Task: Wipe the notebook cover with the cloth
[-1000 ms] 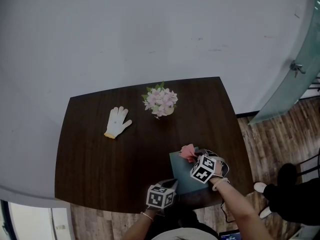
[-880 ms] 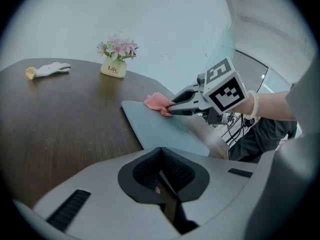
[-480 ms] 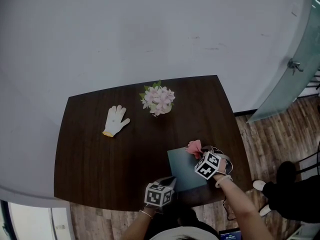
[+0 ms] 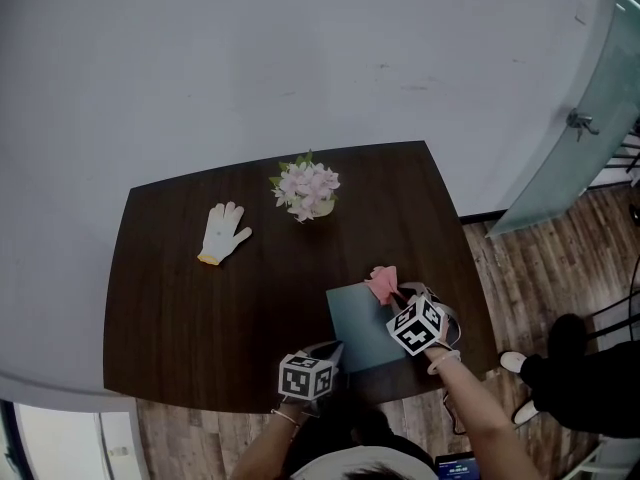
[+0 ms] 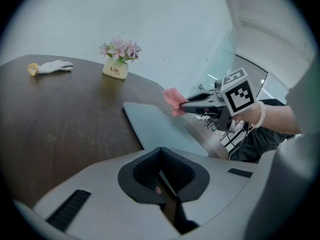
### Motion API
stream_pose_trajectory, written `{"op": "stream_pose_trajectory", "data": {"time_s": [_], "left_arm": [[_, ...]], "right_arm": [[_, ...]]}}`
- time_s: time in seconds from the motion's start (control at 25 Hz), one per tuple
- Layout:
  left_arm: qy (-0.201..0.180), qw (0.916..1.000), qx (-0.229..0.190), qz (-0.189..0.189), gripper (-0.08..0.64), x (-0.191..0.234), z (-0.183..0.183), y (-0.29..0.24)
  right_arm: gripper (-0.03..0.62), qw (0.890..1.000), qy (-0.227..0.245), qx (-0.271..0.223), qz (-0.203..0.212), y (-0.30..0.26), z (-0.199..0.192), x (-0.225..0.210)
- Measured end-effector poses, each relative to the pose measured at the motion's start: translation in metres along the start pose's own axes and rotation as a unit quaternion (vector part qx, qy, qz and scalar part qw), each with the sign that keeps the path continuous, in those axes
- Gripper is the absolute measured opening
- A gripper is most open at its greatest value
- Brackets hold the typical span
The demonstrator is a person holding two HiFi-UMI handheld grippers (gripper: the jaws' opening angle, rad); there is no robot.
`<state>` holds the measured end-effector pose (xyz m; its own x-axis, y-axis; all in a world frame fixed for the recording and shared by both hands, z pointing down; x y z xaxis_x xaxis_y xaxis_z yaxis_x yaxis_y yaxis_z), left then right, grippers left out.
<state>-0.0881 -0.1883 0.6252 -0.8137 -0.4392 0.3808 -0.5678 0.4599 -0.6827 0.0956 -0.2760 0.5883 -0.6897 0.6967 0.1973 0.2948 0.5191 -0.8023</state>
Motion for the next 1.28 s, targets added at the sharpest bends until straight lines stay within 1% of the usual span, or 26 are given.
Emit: {"op": "stream_pose_trajectory", "data": {"time_s": [0.08,0.16,0.32,0.44,0.8,1.04,1.28], "left_arm": [[0.003,1.0,-0.002,0.0,0.019,0.0,0.0,0.001],[-0.002,1.0,-0.003,0.0,0.018,-0.002,0.0,0.001],[-0.022,0.9998,0.002,0.003,0.018,-0.006,-0.003,0.001],[-0.027,0.9996,0.007,0.002,0.018,-0.008,-0.003,0.0],[-0.021,0.9996,0.017,-0.001,0.018,-0.004,-0.005,-0.001],[-0.027,0.9995,0.011,0.007,0.018,-0.006,-0.005,-0.001],[-0.02,0.9997,0.009,0.01,0.018,-0.004,-0.004,-0.001]], "right_arm": [[0.048,1.0,-0.009,-0.015,0.006,0.007,0.005,0.006],[0.048,0.999,-0.011,-0.026,0.016,0.012,0.011,0.014],[0.048,0.999,0.0,-0.036,0.038,0.017,0.018,0.034],[0.048,0.998,0.009,-0.04,0.053,0.016,0.023,0.049],[0.048,0.993,0.034,-0.047,0.102,0.0,0.041,0.093],[0.048,0.989,0.053,-0.037,0.133,-0.018,0.05,0.116],[0.048,0.987,0.067,-0.011,0.144,-0.035,0.044,0.125]]}}
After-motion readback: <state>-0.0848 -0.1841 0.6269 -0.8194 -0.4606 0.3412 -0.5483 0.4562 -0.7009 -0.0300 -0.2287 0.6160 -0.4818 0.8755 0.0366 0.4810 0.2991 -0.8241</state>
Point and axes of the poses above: the fingertips, and each gripper's own axes: y backward along the fingers, x to its left, z out of its top, the point moved 6 cm from there along y, backward along the fingers, and after that the axes turned 7 degrees about z, right-handed, at the moved point
